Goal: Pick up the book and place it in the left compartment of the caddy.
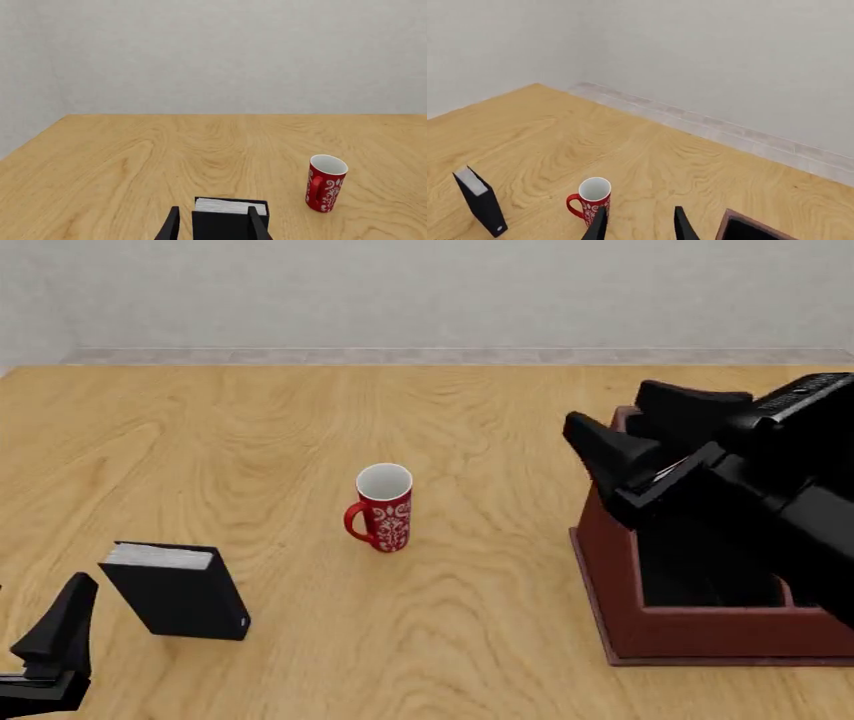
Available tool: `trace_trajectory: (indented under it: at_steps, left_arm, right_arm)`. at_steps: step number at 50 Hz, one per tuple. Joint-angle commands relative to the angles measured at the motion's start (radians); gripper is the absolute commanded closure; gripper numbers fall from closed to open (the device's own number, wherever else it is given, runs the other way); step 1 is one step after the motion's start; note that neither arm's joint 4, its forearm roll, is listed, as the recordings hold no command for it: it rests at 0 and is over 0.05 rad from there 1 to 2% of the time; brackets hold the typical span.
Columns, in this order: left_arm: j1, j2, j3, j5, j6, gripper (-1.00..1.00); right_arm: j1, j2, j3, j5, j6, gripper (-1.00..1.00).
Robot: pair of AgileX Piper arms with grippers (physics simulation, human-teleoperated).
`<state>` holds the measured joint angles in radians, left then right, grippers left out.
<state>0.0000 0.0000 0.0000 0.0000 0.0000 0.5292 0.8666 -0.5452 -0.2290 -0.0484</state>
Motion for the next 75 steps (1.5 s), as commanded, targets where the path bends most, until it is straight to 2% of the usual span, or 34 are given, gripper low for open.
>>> trace_trajectory:
  at_steps: [1,17,30,37,40,43,47,50,62,75]
  left_arm:
    - [0.0,0.0,0.0,0.0,0.0,-1.0]
    - [0.0,0.0,0.0,0.0,0.0,-1.0]
    - [0.0,0.0,0.0,0.0,0.0,-1.0]
    - [0.0,0.0,0.0,0.0,0.0,-1.0]
    - [0.0,0.0,0.0,0.0,0.0,-1.0]
    - [0.0,0.0,0.0,0.0,0.0,-1.0]
    - [0.0,0.0,0.0,0.0,0.0,-1.0]
    - [0.0,0.0,0.0,0.0,0.0,-1.0]
    - [0.0,0.0,0.0,0.0,0.0,-1.0]
    - [0.0,0.0,0.0,0.0,0.0,-1.0]
  right_arm:
    - [0.063,0.088,-0.082,0.005,0.005,-1.0]
    - [0.122,0.196,-0.182,0.024,0.019,-1.0]
    - [0.155,0.293,-0.328,0.1,0.035,-1.0]
    - [0.16,0.34,-0.384,0.123,0.018,-1.0]
    - [0.159,0.369,-0.432,0.157,0.025,-1.0]
    - [0.174,0.385,-0.467,0.182,0.0,-1.0]
    - [0.18,0.421,-0.528,0.232,-0.004,-1.0]
    - [0.193,0.437,-0.559,0.254,-0.046,-1.0]
    - [0.215,0.549,-0.713,0.378,-0.031,-1.0]
    - [0.246,0.668,-0.921,0.556,-0.066,-1.0]
